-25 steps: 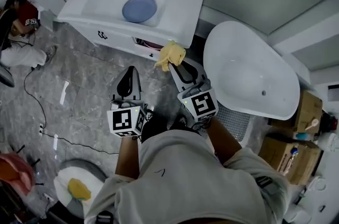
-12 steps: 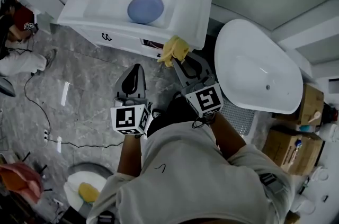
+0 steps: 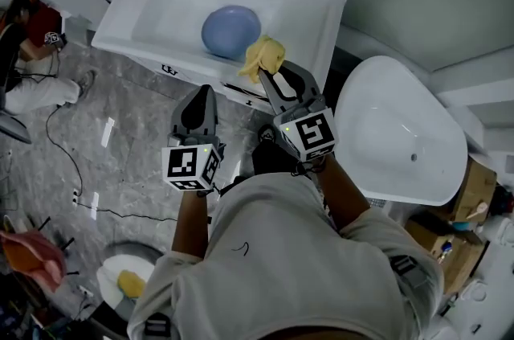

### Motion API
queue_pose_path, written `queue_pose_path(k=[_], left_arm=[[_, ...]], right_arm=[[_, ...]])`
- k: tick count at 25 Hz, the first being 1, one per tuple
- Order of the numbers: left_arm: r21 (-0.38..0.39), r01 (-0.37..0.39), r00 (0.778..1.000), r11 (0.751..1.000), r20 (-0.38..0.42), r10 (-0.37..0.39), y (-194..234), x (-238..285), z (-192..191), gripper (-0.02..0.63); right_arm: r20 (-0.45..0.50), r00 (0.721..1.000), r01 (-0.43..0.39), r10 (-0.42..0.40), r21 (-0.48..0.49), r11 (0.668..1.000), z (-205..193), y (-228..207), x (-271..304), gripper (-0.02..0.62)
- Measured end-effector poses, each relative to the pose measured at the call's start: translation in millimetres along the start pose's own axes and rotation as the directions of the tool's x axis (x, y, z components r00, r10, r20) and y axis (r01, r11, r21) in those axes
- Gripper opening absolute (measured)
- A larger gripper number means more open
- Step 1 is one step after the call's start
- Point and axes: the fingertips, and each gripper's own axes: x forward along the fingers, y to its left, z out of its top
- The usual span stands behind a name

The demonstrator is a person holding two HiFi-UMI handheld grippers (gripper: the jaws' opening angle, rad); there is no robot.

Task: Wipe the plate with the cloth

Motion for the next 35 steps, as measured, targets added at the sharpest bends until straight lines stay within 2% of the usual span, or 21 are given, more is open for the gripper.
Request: queue_pose_path(k=[6, 10, 15, 19, 26, 30, 35], left_arm=[[-0.020, -0.025, 0.998, 0.999, -0.050, 0.024, 15, 66, 10, 0.021], [-0.002, 0.000, 0.995, 1.000, -0.101, 0.000, 13, 98, 6, 0.021], [0.014, 0.027, 0.993, 1.000, -0.113, -0.025, 18, 130, 6, 0.021], [0.012, 0.039, 0.992, 0.999, -0.124, -0.038, 42, 154, 2, 0.021], [-0.019, 0.054, 0.981, 0.998, -0.186, -0.056, 112, 206, -6, 0.021], [-0.031, 0.084, 0.961, 0.996, -0.263, -0.089, 153, 241, -25, 0.021], [-0.042, 0.160, 0.906, 0.986, -0.391, -0.163, 195, 278, -57, 0.021]], right_arm=[[0.021, 0.998, -0.057, 0.056, 0.050, 0.997, 6, -51, 43, 0.074], [0.010, 0.999, -0.043, 0.042, 0.096, 0.994, -6, -75, 53, 0.074], [-0.012, 1.000, -0.023, 0.025, 0.105, 0.994, -16, -97, 71, 0.074], [-0.044, 0.999, -0.023, 0.027, 0.094, 0.995, -16, -102, 96, 0.074], [-0.111, 0.993, -0.024, 0.034, 0.091, 0.996, -31, -114, 161, 0.075], [-0.162, 0.986, -0.016, 0.035, 0.120, 0.993, -47, -114, 207, 0.074], [-0.232, 0.973, 0.029, 0.011, 0.165, 0.986, -73, -115, 252, 0.075]])
